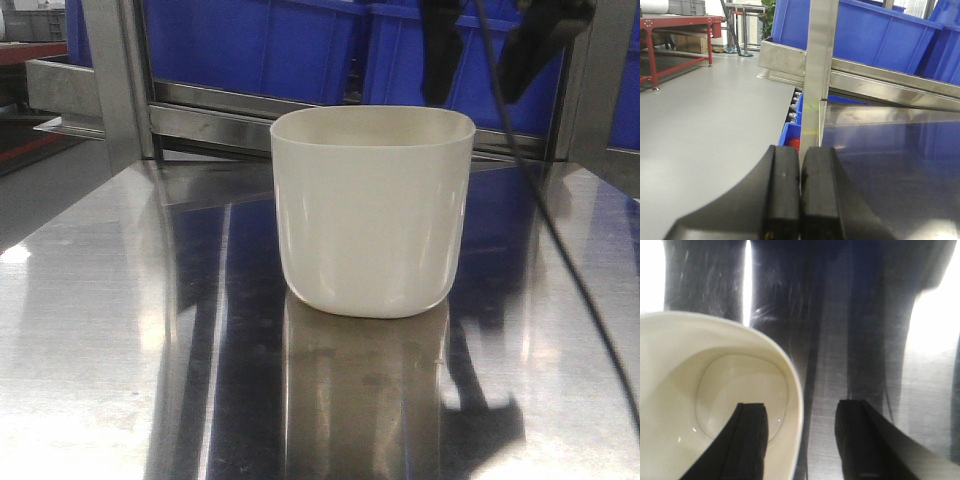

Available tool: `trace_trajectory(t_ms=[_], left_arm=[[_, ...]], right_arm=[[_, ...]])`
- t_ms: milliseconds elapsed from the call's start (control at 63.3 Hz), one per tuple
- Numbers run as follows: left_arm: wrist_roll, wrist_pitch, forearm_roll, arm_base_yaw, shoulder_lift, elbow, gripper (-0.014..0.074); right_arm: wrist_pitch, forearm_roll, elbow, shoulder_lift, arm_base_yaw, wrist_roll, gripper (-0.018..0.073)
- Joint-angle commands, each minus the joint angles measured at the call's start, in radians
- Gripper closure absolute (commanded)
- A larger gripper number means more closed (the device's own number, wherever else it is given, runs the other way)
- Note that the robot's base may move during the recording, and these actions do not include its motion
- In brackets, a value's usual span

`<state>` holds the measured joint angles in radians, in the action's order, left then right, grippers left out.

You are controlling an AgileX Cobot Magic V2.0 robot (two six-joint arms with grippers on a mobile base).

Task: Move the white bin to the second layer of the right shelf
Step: 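Grasp the white bin's rim with the right gripper and lift it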

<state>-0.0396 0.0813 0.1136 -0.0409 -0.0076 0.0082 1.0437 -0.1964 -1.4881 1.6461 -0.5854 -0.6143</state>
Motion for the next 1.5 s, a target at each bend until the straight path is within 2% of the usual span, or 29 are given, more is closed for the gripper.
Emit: trace_trajectory(t_ms=[0,316,727,822,948,1043,1138,1232,1485], left_arm=[[0.005,-0.081,0.001,0.002,-0.020,0.028,0.0512],[0.005,-0.081,0.001,0.002,-0.020,0.028,0.0512],[0.005,-0.081,0.001,0.002,-0.020,0.028,0.0512],[0.005,-0.081,0.001,0.002,-0.020,0.028,0.0512],[0.005,-0.081,0.001,0.002,-0.020,0.028,0.0512],[0.005,-0.081,0.001,0.002,-0.020,0.028,0.0512],[0.005,-0.081,0.001,0.002,-0.020,0.028,0.0512],[0.005,-0.081,0.001,0.002,-0.020,0.028,0.0512],[0.005,-0.081,0.001,0.002,-0.020,0.028,0.0512]], right_arm=[[-0.012,-0.012,-0.038,-0.020,-0.001,-0.001,0.0146],[-0.005,0.051,-0.028,0.029,-0.001,-0.010,0.0146],[-0.007,0.052,0.014,0.034,0.001,-0.042,0.0154],[-0.007,0.047,0.014,0.033,0.001,-0.042,0.0240],[-0.029,0.027,0.010,-0.001,0.005,-0.042,0.0522],[-0.040,0.022,0.010,-0.034,0.013,-0.036,0.0489],[-0.040,0.006,0.012,-0.057,0.020,0.021,0.0509],[-0.040,0.006,0.012,-0.086,0.043,0.132,0.0510],[-0.081,0.059,0.080,-0.177,0.202,0.355,0.0510]])
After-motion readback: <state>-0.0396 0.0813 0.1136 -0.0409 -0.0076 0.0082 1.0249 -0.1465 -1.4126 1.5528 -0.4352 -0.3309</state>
